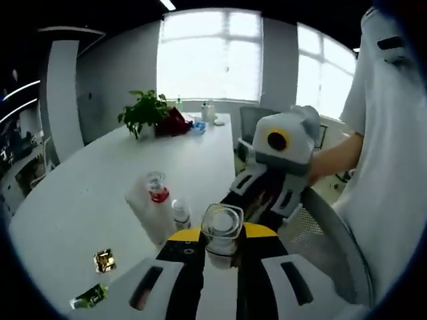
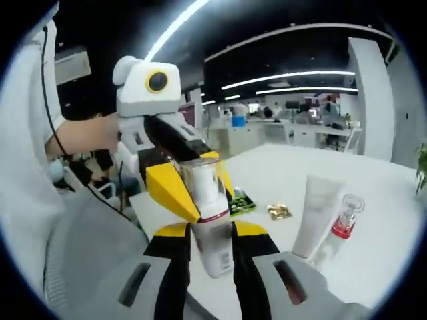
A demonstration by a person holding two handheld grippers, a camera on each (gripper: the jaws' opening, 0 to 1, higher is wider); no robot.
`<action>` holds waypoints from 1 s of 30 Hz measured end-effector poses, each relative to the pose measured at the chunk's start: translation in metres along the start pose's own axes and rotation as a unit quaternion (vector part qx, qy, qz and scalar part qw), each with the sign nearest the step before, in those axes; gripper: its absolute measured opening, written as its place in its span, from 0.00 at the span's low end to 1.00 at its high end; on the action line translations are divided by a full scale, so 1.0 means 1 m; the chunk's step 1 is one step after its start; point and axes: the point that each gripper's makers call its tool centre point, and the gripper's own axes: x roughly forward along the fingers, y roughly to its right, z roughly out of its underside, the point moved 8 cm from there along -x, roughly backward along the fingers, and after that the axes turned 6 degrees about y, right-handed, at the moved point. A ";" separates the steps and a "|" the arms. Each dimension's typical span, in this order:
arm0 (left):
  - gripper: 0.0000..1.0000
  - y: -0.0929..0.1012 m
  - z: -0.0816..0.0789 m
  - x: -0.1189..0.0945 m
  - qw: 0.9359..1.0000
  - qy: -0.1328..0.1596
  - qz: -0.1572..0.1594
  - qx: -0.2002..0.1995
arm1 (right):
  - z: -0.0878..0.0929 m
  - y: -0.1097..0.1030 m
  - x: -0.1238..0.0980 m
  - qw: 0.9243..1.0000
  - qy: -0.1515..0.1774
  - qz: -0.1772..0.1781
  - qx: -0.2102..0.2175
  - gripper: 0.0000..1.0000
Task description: Arrange the skincare products in the storage area until every visible bottle or jar stands upright without overlapping.
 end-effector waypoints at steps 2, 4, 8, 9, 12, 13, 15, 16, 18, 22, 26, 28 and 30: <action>0.21 -0.004 0.000 0.007 1.000 -0.002 -0.002 -0.006 | 0.003 0.002 0.001 0.999 -0.022 0.017 -0.017 0.26; 0.21 -0.006 -0.002 0.014 1.000 -0.004 -0.005 -0.011 | 0.005 0.006 0.001 0.997 -0.051 0.050 -0.041 0.26; 0.21 -0.010 -0.005 0.021 1.000 0.002 -0.009 -0.019 | 0.005 0.010 -0.002 0.989 -0.066 0.091 -0.095 0.26; 0.21 -0.011 -0.006 0.023 1.000 0.003 -0.011 -0.022 | 0.006 0.013 -0.003 0.987 -0.075 0.102 -0.097 0.25; 0.21 -0.015 -0.007 0.031 1.000 0.003 -0.020 -0.019 | 0.009 0.019 -0.003 0.986 -0.080 0.115 -0.085 0.25; 0.21 -0.017 -0.007 0.032 1.000 0.004 -0.023 -0.020 | 0.010 0.022 -0.003 0.986 -0.083 0.121 -0.076 0.26; 0.21 -0.019 -0.007 0.036 0.999 0.003 -0.025 -0.025 | 0.011 0.023 -0.004 0.986 -0.086 0.125 -0.067 0.26; 0.21 -0.019 -0.006 0.039 0.999 0.002 -0.026 -0.026 | 0.012 0.024 -0.004 0.985 -0.088 0.130 -0.064 0.26; 0.21 -0.021 -0.003 0.042 0.999 -0.003 -0.034 -0.022 | 0.011 0.025 -0.007 0.985 -0.087 0.135 -0.070 0.26; 0.21 -0.025 0.002 0.045 0.999 -0.015 -0.044 -0.011 | 0.013 0.023 -0.007 0.980 -0.100 0.140 -0.096 0.28; 0.21 -0.031 0.009 0.051 0.999 -0.022 -0.046 -0.010 | 0.014 0.022 -0.006 0.979 -0.107 0.140 -0.100 0.32; 0.21 -0.034 0.013 0.056 0.999 -0.025 -0.046 -0.007 | 0.014 0.023 -0.006 0.979 -0.109 0.144 -0.099 0.33; 0.21 -0.037 0.017 0.060 0.999 -0.027 -0.044 -0.008 | 0.015 0.024 -0.007 0.977 -0.113 0.150 -0.099 0.35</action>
